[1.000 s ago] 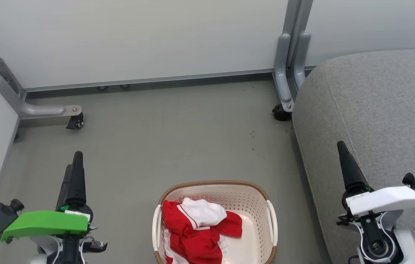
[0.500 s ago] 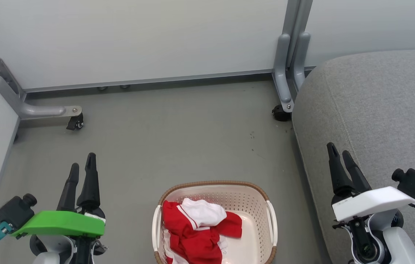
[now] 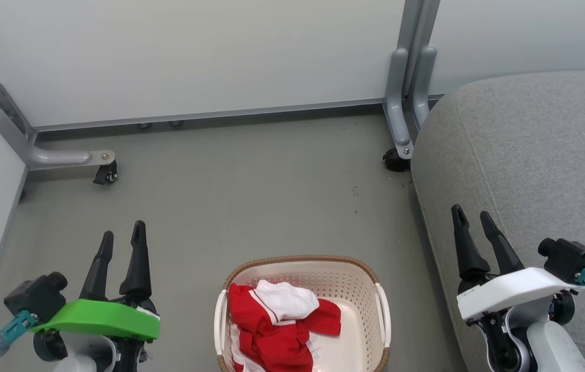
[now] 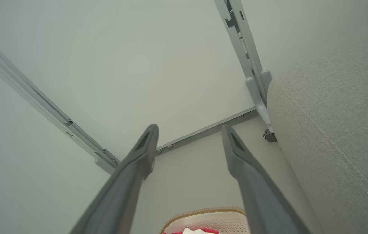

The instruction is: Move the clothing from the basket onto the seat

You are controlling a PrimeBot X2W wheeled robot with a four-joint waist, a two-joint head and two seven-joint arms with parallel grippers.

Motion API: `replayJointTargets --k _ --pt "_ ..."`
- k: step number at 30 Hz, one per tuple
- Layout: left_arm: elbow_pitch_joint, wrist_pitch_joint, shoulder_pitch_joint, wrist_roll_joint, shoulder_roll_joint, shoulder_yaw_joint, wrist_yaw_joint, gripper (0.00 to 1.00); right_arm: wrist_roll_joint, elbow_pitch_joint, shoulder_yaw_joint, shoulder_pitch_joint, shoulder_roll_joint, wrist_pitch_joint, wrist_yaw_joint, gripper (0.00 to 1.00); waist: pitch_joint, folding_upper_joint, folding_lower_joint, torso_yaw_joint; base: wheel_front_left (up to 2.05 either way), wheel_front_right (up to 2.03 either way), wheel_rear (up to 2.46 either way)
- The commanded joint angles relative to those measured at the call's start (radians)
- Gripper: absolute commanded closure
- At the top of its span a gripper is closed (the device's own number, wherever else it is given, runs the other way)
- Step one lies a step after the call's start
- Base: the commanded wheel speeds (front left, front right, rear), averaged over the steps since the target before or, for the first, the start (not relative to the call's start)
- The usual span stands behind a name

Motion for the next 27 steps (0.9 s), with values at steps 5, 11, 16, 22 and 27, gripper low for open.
replayJointTargets --k 5,11,16,22,27 --pt "0.005 -0.022 -0.003 0.079 0.006 -0.006 0.0 0.0 -0.08 0.001 0.006 -0.018 0.005 -0.023 0.002 0.0 -0.001 0.0 -0.0001 0.0 0.0 0.0 0.0" --pt "0.022 -0.038 0.002 0.142 0.007 -0.007 0.0 0.0 -0.141 0.016 0.011 -0.018 0.009 -0.039 0.002 0.0 -0.001 0.0 -0.0001 0.0 0.0 0.0 0.0" --pt "0.033 -0.05 0.005 0.196 0.004 -0.005 0.001 0.0 -0.188 0.028 0.015 -0.018 0.012 -0.051 0.002 0.0 -0.001 0.0 -0.0001 0.0 0.0 0.0 0.0" --pt "0.046 -0.064 0.009 0.256 0.0 0.0 0.001 0.0 -0.244 0.033 0.018 -0.02 0.014 -0.065 0.002 0.0 0.0 0.0 -0.0001 -0.001 0.0 0.0 0.0" --pt "0.061 -0.076 0.01 0.301 -0.003 0.001 0.001 0.0 -0.291 0.043 0.021 -0.021 0.017 -0.077 0.003 0.0 0.002 0.0 -0.0001 -0.002 0.0 0.0 0.0"
